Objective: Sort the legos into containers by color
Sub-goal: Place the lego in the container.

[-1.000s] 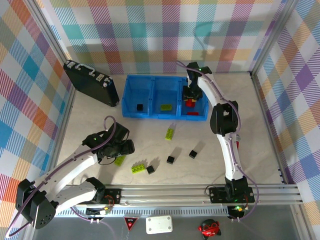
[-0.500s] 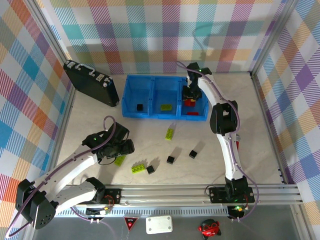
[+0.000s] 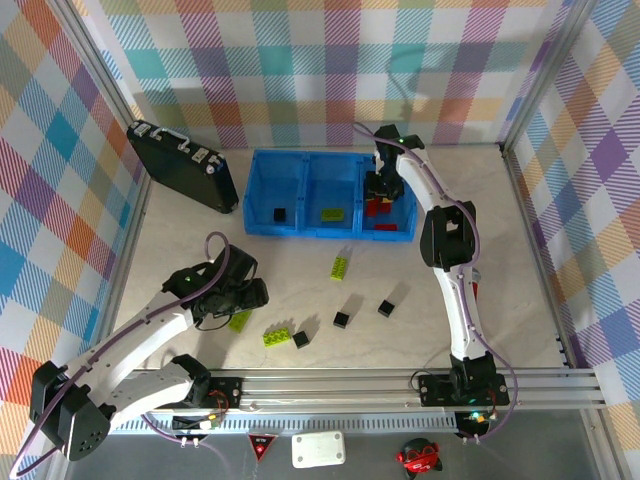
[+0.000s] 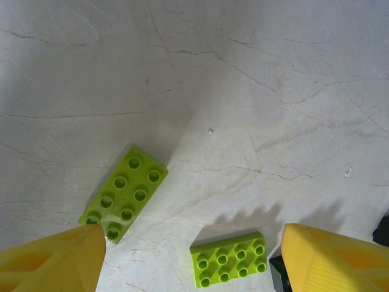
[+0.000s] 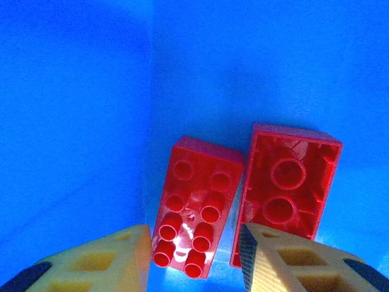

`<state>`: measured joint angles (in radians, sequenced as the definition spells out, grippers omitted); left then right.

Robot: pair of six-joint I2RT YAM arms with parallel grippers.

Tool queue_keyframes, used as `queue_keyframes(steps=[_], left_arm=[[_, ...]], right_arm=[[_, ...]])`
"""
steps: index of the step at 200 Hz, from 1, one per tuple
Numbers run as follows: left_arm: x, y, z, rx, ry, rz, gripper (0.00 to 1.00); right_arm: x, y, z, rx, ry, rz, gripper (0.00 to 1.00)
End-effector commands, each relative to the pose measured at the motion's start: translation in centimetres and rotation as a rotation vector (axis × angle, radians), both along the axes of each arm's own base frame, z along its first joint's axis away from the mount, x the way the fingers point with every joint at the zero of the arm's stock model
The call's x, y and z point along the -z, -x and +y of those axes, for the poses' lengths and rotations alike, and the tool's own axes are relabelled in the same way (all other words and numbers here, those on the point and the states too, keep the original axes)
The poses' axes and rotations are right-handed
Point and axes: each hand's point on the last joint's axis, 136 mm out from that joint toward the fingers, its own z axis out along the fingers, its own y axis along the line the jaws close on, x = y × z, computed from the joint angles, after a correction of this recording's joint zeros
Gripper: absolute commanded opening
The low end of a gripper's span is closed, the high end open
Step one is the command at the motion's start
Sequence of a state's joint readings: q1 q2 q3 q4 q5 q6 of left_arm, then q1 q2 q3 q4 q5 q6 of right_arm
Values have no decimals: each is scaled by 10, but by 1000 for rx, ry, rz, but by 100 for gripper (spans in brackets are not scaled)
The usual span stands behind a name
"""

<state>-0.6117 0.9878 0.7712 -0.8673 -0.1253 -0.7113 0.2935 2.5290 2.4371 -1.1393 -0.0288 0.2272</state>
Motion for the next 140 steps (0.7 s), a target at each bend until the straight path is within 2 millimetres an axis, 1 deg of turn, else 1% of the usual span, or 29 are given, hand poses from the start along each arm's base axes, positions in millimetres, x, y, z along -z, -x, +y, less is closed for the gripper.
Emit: queue_keyframes(steps=[1,37,52,90,140], left_arm=[[2,6,8,-15,-22,21,76],[3,5,8,-9,-27,19,76],[3,4,7,-6,-26,18,76],[6,2,5,0,-27,16,76],[8,-4,2,25,-43,13,76]], right_arm=[[-56,2,5,-2,-61,-72,44],[-77,17,3,-2,-69,-77,43],[-83,26,2,-4,-70,-74,43],[-95,52,2,-13,-62,-68,43],[-109,90,11,-39,-58,-72,43]])
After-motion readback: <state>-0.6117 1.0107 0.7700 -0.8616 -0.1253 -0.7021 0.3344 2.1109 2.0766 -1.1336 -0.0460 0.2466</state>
